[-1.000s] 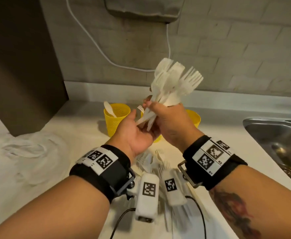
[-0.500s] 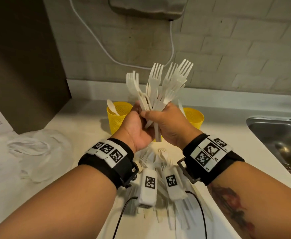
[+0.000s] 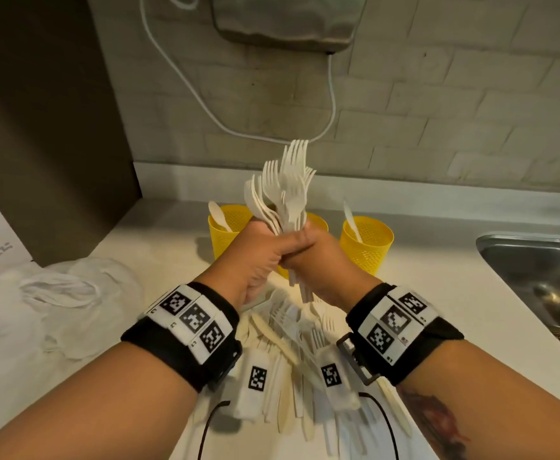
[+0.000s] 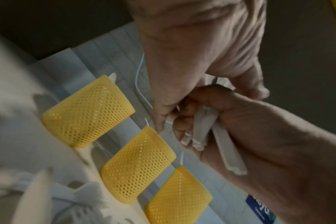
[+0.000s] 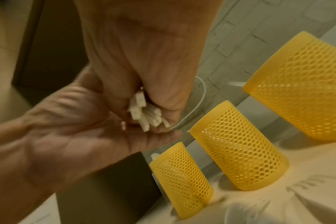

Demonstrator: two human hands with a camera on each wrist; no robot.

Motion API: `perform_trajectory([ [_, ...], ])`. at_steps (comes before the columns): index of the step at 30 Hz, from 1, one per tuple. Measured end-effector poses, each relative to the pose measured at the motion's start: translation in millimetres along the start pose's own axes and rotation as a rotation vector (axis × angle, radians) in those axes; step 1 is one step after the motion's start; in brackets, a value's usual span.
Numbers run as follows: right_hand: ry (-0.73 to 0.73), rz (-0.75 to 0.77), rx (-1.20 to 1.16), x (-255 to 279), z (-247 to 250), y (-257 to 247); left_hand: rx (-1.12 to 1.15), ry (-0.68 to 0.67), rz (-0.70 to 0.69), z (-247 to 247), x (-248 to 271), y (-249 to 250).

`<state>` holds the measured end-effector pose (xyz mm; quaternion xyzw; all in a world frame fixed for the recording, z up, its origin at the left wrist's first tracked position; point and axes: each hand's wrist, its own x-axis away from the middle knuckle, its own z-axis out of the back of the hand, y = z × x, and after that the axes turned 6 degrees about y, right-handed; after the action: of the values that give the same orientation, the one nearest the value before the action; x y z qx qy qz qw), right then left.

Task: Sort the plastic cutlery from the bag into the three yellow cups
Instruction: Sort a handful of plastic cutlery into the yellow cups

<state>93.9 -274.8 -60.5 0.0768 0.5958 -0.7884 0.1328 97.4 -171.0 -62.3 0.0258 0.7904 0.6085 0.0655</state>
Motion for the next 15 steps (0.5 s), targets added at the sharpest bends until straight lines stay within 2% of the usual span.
perform_trajectory([
  [3, 0.010, 0.002, 0.155, 0.3, -7.0, -2.2, 0.026, 0.204, 0.025, -10.2, -5.0, -6.1],
  [6, 0.072, -0.034, 0.167, 5.7, -7.2, 5.0, 0.054, 0.310, 0.000, -12.3, -11.5, -12.2],
  [8, 0.133, -0.199, 0.003, 9.3, 0.1, 10.1, 0.104, 0.348, -0.014, -9.4, -17.8, -9.1],
  [11, 0.029, -0.483, -0.381, 14.2, 9.6, 16.8, 0.183, 0.377, -0.066, -3.8, -27.0, 0.6],
  [13, -0.037, -0.569, -0.585, 17.5, 12.8, 14.1, 0.214, 0.405, -0.116, -0.6, -30.0, 3.9],
  [15, -0.092, -0.571, -0.705, 17.5, 14.0, 1.1, 0.187, 0.398, -0.141, 0.5, -29.5, -0.5],
])
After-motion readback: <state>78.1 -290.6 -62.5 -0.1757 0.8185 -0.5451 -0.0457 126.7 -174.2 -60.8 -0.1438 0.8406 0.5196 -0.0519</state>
